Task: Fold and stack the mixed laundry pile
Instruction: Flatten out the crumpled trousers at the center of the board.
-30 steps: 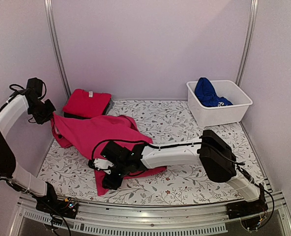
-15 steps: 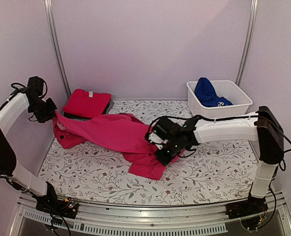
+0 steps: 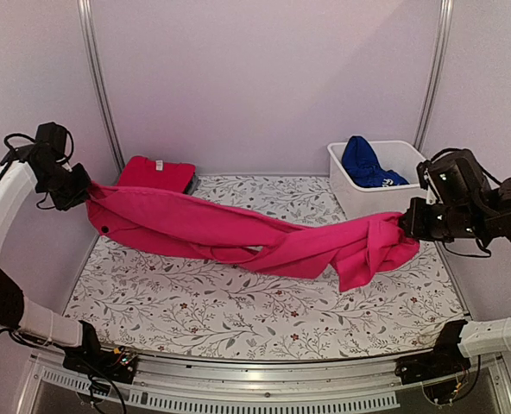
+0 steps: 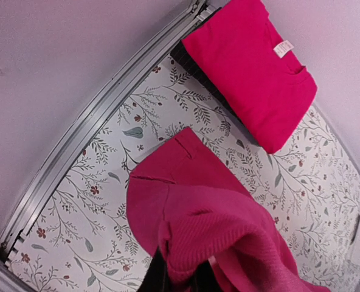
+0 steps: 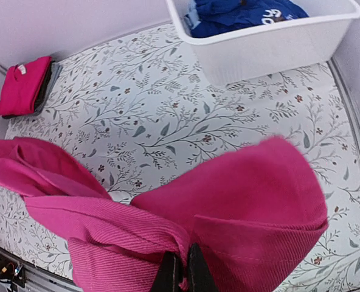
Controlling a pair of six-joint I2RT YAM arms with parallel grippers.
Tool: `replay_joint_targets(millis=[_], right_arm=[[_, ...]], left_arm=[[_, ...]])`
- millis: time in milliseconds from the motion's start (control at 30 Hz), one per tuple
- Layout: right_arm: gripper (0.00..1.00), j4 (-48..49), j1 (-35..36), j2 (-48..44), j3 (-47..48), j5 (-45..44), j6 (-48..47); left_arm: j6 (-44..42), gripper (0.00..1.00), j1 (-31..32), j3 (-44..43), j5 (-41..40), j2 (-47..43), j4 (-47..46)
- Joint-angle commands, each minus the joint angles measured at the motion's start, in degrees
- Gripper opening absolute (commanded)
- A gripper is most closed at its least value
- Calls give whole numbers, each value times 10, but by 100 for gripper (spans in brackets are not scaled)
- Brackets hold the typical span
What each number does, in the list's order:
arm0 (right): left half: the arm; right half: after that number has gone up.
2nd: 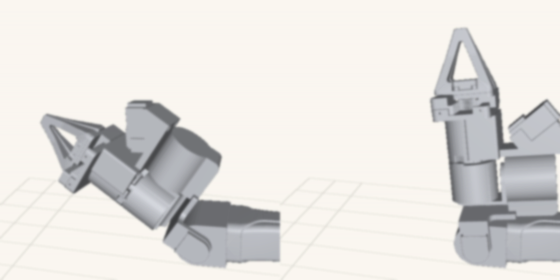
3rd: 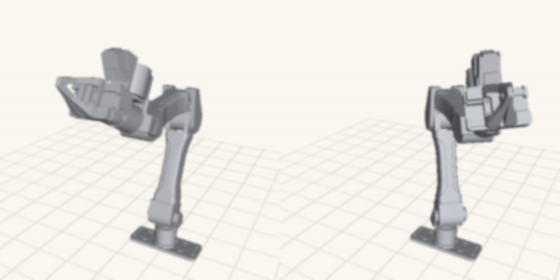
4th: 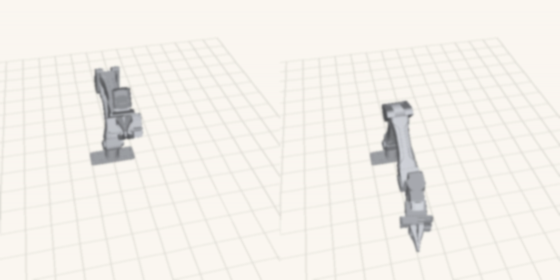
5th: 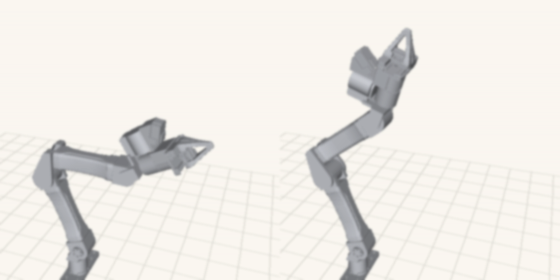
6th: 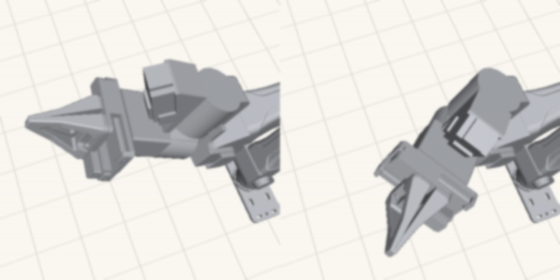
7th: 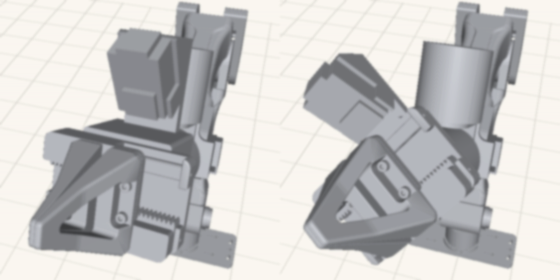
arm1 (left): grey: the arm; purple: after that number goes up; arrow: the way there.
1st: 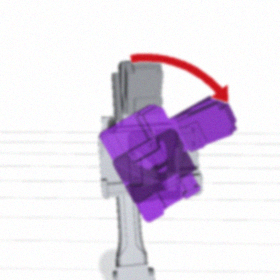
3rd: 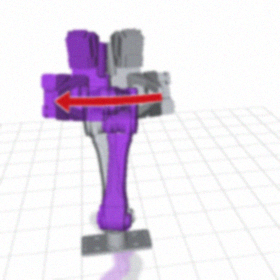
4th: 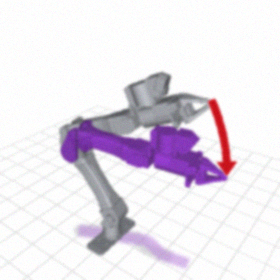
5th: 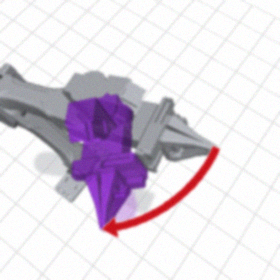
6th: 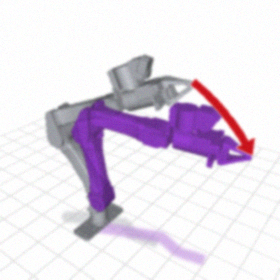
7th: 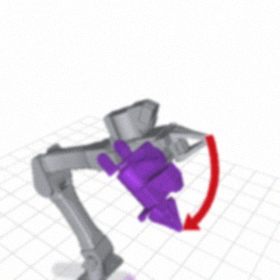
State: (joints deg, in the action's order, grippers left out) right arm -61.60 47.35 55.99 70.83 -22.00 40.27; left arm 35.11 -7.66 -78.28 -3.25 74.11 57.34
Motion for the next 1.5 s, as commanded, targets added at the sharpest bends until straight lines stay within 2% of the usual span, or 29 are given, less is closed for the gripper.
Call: replay_joint_targets(millis=[0,67,133,233,367,600,700,800,900,967,1033,1067,1100,1133,1167,1300,1400,1467], right_arm=[[0,-132,-24,-40,-46,-76,162],[0,-116,-31,-33,-74,-61,150],[0,-122,-52,-11,-95,-61,141],[0,-90,-120,12,-125,-37,122],[0,2,-218,7,-163,50,46],[0,61,-258,16,-89,73,-81],[0,80,-257,18,-92,200,-140],[0,100,-254,9,-148,385,-143],[0,109,-216,-14,-209,446,-104],[9,96,-178,-31,-231,454,-81],[50,68,-161,-35,-246,474,-74],[64,60,-158,-36,-246,484,-78],[83,55,-156,-44,-240,485,-80],[93,53,-156,-51,-231,478,-85],[98,53,-156,-60,-218,469,-89],[99,87,-157,-38,-168,400,-109],[99,121,-158,48,-138,373,-122],[97,135,-160,117,-117,380,-149]], left_arm=[[-7,0,-2,-17,8,-6,28],[-2,0,-2,-6,20,0,45],[3,0,-3,-5,-2,0,61],[12,0,-22,-1,-18,3,74],[18,0,-39,22,-38,41,56],[18,0,-80,-14,-37,131,-10],[-1,0,-91,-19,-31,167,-16],[-17,0,-94,-8,-33,182,-31],[-25,2,-110,8,-19,189,-45],[-29,4,-124,14,-4,196,-54],[-37,7,-125,13,3,206,-57],[-40,12,-126,10,4,210,-57],[-44,19,-125,8,6,212,-58],[-46,25,-126,7,10,214,-59],[-49,30,-126,6,11,214,-61],[-59,55,-122,-7,26,194,-81],[-92,69,-97,-14,45,153,-117],[-135,74,-63,-16,92,130,-153]])
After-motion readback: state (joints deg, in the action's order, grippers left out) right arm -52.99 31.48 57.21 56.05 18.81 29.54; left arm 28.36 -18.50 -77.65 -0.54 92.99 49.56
